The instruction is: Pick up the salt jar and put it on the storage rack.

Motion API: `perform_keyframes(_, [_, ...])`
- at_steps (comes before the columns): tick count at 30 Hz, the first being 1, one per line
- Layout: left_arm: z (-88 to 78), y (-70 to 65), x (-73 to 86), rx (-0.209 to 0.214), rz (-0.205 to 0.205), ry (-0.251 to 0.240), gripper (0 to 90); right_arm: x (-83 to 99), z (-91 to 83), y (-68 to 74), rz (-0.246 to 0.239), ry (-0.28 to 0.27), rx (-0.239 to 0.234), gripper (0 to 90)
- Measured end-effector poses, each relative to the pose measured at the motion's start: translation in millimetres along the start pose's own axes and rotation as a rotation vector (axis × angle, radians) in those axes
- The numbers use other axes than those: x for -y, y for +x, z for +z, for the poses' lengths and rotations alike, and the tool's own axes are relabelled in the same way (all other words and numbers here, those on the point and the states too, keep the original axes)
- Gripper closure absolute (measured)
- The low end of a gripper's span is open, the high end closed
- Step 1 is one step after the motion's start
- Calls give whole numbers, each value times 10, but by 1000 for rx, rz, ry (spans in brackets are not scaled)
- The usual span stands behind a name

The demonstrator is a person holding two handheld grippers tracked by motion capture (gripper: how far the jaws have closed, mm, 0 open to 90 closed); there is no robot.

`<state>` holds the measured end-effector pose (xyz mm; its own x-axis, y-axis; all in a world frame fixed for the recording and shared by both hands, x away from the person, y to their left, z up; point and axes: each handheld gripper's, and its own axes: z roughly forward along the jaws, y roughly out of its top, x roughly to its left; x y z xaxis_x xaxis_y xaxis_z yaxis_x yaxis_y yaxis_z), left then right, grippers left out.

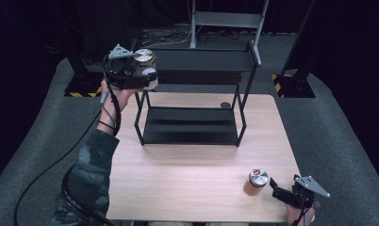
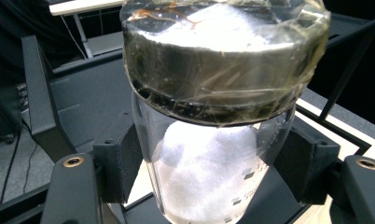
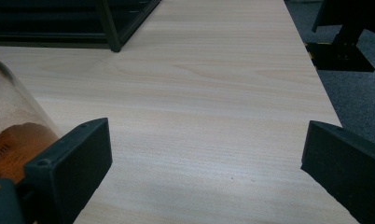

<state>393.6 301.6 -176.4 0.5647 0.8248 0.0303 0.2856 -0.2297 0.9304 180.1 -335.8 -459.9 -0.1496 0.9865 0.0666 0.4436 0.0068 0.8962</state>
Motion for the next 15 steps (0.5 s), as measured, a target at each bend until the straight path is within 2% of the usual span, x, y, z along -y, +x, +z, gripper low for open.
perform_keyframes(15, [-62,-28,-145,-9,5,-30,303,0,0,8,0,0,5,3])
